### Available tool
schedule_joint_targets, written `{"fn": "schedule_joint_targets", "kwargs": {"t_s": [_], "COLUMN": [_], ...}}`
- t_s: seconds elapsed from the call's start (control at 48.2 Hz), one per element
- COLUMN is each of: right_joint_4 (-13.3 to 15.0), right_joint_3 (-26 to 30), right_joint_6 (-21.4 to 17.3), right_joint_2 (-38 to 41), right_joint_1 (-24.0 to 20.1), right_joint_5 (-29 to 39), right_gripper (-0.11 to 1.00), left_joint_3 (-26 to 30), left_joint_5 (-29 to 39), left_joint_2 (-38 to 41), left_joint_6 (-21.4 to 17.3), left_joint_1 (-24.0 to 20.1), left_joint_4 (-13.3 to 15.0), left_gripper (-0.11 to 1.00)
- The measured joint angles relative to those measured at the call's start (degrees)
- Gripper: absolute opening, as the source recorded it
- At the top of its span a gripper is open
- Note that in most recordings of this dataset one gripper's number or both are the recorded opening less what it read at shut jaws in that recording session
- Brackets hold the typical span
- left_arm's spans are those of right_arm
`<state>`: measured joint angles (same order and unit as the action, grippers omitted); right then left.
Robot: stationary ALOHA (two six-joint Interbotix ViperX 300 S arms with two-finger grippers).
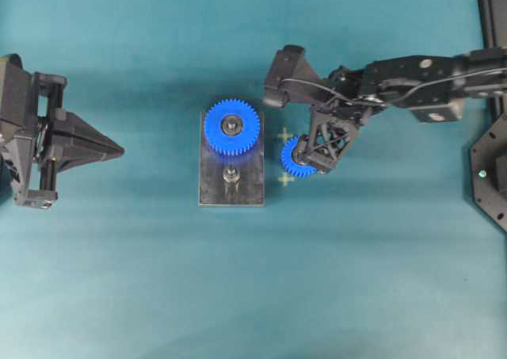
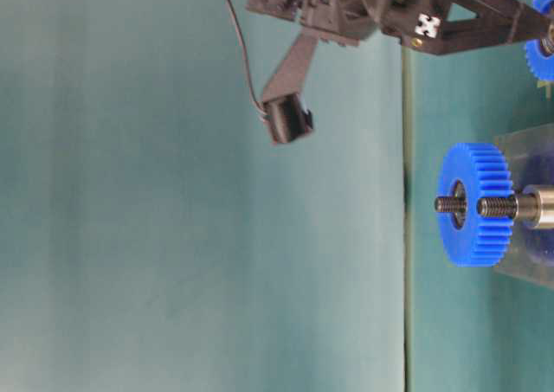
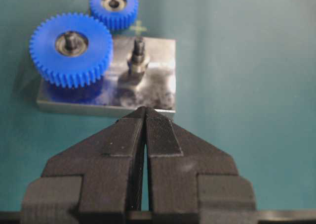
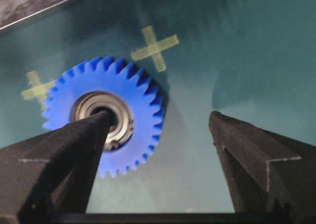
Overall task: Fit the small gear onto the shaft.
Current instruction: 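Grasp the small blue gear with the right gripper and lift it over the empty shaft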
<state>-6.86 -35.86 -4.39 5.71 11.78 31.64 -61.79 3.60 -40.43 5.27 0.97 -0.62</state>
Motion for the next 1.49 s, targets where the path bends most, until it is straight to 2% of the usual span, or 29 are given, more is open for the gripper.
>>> {"fn": "schedule_joint_targets", "kwargs": {"t_s": [0.311,0.435,0.477,0.622,0.663,0.809,0.933,1.14,1.493], "right_joint_4": [0.2,0.1,0.1,0.1,0.1,0.3,-0.2,-0.4,-0.3], "right_joint_3": [0.7,1.4,1.7,2.6,2.8,3.4,5.2,12.1,23.9], "right_joint_6": [0.0,0.0,0.0,0.0,0.0,-0.1,-0.1,0.0,0.0], "right_joint_2": [1.8,2.3,2.4,2.5,2.5,2.4,0.7,-1.9,2.1], "right_joint_1": [0.2,0.1,0.0,-0.6,-0.7,-0.9,-1.5,-3.8,-7.0], "right_joint_5": [0.9,2.0,2.5,4.3,4.7,5.4,9.2,16.6,17.3], "right_gripper": [0.87,0.83,0.78,0.41,0.35,0.35,0.35,0.35,0.35], "left_joint_3": [0.1,0.1,0.1,0.0,0.0,0.1,0.1,0.0,0.0], "left_joint_5": [0.0,0.0,-0.1,-0.2,-0.3,-0.4,-0.4,-0.4,-0.4], "left_joint_2": [0.1,0.3,0.3,0.4,0.4,0.4,0.4,0.4,0.4], "left_joint_6": [0.0,0.0,0.0,0.0,0.0,0.0,0.1,0.3,0.3], "left_joint_1": [0.0,0.0,0.0,0.0,0.0,0.0,0.0,0.0,0.0], "left_joint_4": [0.0,0.0,0.1,0.0,0.0,0.1,0.0,0.0,0.0], "left_gripper": [0.00,0.00,0.00,0.00,0.00,0.00,0.00,0.00,0.00]}}
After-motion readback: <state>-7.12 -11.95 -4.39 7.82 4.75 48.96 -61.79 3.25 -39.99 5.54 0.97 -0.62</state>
